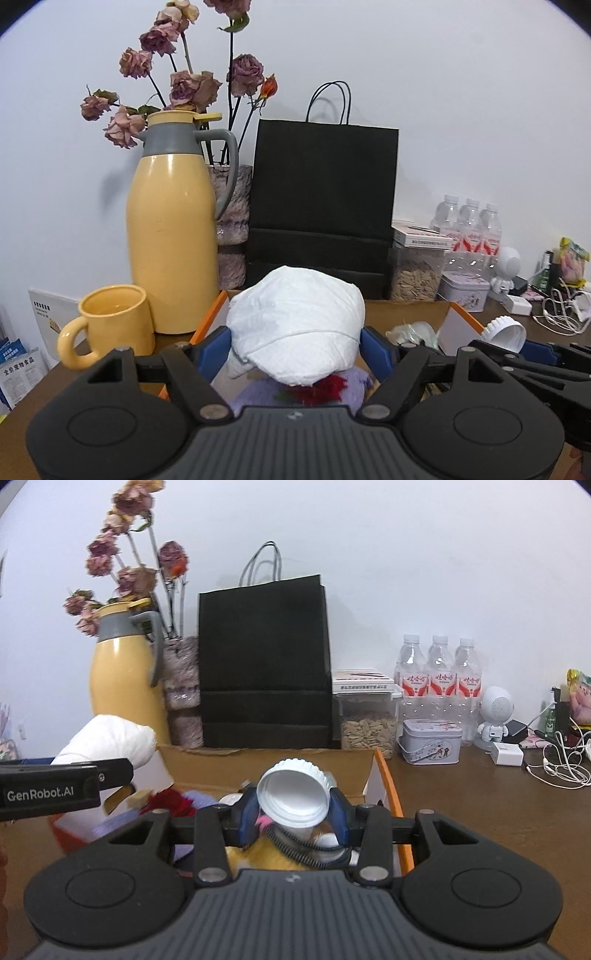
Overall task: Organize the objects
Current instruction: 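Carry the cloth with the left tool while the right tool carries the lid over the box, then open both tools in the box, releasing cloth and lid, and withdraw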
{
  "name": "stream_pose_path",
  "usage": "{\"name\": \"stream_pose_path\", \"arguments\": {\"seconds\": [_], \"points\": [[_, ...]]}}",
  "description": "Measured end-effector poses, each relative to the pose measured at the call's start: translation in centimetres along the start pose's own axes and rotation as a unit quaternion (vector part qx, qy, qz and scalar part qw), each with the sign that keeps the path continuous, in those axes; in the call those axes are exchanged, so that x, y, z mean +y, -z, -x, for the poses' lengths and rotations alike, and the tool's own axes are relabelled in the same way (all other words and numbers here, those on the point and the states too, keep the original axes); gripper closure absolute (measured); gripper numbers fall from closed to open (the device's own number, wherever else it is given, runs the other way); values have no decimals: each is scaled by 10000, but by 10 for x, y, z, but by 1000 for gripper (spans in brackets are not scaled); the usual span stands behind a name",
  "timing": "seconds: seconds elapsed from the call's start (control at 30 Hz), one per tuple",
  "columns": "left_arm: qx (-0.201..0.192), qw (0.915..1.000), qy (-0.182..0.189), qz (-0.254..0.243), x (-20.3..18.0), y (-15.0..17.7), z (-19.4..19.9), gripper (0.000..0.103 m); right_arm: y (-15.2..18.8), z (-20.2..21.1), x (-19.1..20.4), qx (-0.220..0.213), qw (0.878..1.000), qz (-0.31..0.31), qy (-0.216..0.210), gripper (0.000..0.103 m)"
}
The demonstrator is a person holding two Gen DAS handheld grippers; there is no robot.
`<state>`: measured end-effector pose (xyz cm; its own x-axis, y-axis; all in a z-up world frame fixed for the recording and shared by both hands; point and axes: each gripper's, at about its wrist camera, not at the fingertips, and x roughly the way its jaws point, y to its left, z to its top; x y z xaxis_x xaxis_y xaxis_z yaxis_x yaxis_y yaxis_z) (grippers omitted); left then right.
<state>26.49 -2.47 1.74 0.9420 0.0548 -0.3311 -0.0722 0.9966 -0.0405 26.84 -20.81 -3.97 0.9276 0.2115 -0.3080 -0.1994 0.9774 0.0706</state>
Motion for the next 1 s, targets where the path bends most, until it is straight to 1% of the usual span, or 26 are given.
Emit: {"name": "stream_pose_path", "arguments": {"seconds": [0.2,0.3,0.43,0.47,0.53,0.57,0.6,0.63,0.67,0.7,0.73,0.77,1.0], "points": [[-24,10000,-74,-17,-6,-7,-29,28,-5,-26,-12,64,9999,-111,67,62],[-33,10000,-52,-55,-5,-8,-39,28,-8,-33,-13,77,9999,-63,30,62],[-14,9999,-73,-104,-2,-10,-51,28,-9,-44,-14,217,9997,-29,-67,62],[-20,9999,-73,-116,-2,-11,-53,26,-9,-45,-13,230,9997,-11,-68,62],[-43,9998,-96,-163,-1,-12,-56,19,-10,-48,-11,229,9997,31,-65,61],[-59,9997,-103,-194,-1,-12,-57,15,-11,-49,-11,229,9997,54,-61,58],[-63,9997,-99,-207,0,-12,-58,9,-12,-49,-11,226,9997,70,-58,55],[-58,9997,-109,-207,0,-12,-59,5,-12,-49,-11,220,9997,81,-41,43],[-64,9997,-116,-195,0,-12,-59,0,-12,-49,-11,205,9998,84,-21,26],[-104,9997,-123,-176,1,-11,-59,0,-12,-48,-11,181,9998,94,-4,18],[-147,9997,-137,-164,1,-10,-58,0,-12,-47,-12,140,9998,112,23,6],[-170,9996,-152,-168,1,-9,-58,0,-12,-46,-11,109,9999,127,45,0],[-142,9996,-178,-177,1,-7,-58,0,-11,-45,-11,134,9998,154,51,0]]}}
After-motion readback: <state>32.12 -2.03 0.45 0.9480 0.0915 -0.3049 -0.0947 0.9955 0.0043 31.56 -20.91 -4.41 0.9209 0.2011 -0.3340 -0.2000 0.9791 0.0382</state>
